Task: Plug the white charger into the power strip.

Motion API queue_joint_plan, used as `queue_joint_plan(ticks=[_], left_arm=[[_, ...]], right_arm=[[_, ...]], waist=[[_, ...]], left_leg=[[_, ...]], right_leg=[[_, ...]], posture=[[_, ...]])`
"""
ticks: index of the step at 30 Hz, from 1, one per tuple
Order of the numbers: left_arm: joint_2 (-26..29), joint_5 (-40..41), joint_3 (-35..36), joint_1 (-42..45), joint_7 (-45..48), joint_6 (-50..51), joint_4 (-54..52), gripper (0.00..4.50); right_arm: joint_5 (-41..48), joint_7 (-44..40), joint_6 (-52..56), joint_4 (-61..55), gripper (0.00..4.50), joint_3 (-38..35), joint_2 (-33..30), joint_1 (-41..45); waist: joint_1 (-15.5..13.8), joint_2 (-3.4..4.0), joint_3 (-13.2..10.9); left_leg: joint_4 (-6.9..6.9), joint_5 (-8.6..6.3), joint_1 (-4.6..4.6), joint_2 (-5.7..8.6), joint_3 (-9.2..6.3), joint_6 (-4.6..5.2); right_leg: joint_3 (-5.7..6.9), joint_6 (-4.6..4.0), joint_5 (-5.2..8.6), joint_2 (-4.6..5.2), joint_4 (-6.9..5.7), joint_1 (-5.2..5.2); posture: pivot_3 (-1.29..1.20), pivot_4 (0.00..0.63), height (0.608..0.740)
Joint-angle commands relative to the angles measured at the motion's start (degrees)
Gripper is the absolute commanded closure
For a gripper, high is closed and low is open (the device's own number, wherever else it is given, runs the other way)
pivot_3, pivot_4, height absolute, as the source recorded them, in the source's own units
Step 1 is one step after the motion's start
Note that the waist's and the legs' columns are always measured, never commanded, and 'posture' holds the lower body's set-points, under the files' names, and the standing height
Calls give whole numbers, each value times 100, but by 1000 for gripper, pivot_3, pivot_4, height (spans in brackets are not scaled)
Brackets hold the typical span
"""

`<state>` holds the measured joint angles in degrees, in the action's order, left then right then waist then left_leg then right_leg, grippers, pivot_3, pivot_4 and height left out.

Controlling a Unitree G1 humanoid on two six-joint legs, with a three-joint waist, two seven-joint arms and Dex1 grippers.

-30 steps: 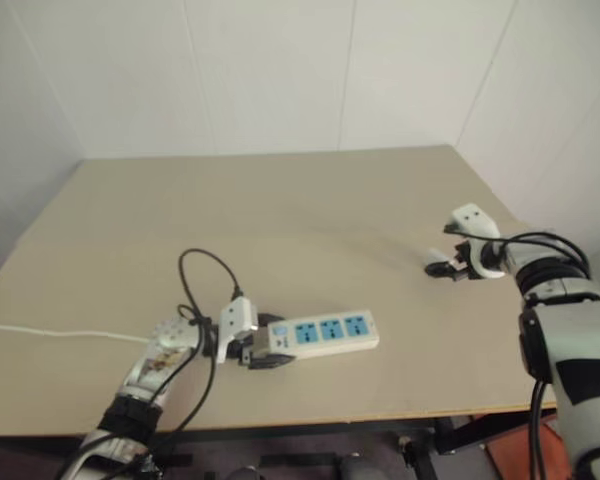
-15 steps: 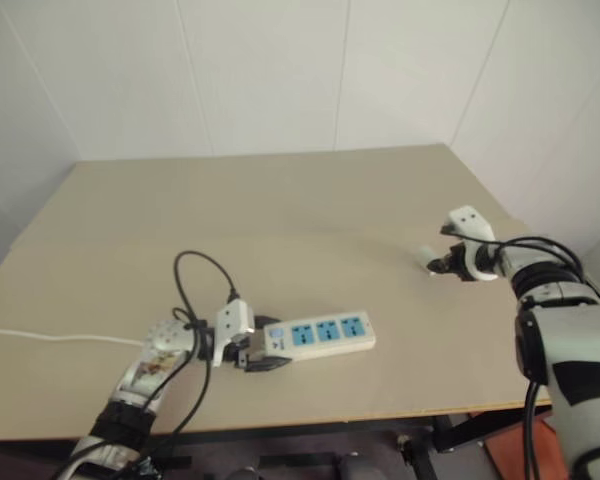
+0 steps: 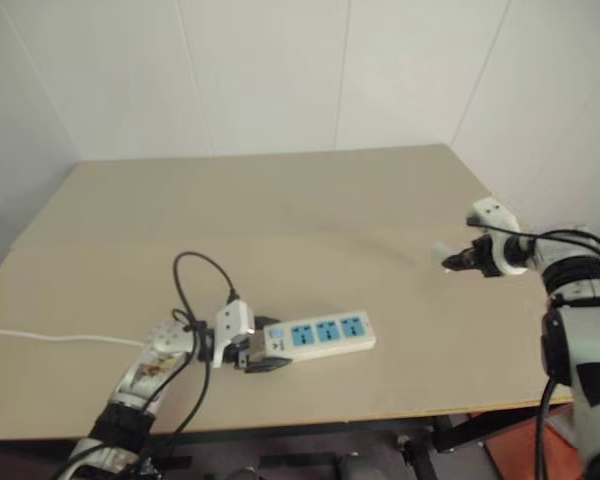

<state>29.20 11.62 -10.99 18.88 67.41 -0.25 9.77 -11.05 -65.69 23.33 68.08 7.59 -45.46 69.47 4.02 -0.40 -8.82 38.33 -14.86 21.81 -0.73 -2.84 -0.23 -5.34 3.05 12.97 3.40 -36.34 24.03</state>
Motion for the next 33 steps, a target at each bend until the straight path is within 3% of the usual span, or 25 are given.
queue_joint_plan(ticks=[1, 5, 11, 16, 33], left_arm=[[81, -213, -180, -146, 18, 60, 258, 1220], [27, -242, -216, -36, 21, -39, 448, 1220], [-79, -307, -281, 154, 39, -203, 729, 1220], [-106, -313, -323, 198, 53, -258, 792, 1220], [-47, -297, -316, 174, 62, -284, 789, 1220]], right_arm=[[114, -1050, 587, -1482, 3327, 175, -490, -464], [432, -1484, 1673, -3807, 3327, 120, -976, -1747], [890, -1180, 2717, -5882, 3327, -177, -1132, -3100], [1162, -638, 3001, -6438, 3327, -319, -1043, -3649], [1790, 281, 2898, -7336, 3327, -392, -902, -4582]], waist=[[-5, 0, 0], [-28, 2, 2], [-49, 13, 8], [-93, 10, 8], [-137, -2, 14]], left_leg=[[0, 0, -2, -1, -1, 0], [1, 0, -3, 0, -2, 0], [10, 0, -22, 2, 3, 0], [5, 0, -71, 0, 0, 0], [4, -3, -72, -4, -3, 4]], right_leg=[[1, 0, 0, -1, 0, -3], [2, 1, 0, 0, 1, -7], [-7, 4, 3, 0, -20, -17], [2, 25, 12, 0, 23, -91], [5, 23, 12, -3, 27, -94]], posture=[[0, 150, 740], [0, 150, 740], [0, 150, 740], [0, 150, 740], [0, 150, 740]])
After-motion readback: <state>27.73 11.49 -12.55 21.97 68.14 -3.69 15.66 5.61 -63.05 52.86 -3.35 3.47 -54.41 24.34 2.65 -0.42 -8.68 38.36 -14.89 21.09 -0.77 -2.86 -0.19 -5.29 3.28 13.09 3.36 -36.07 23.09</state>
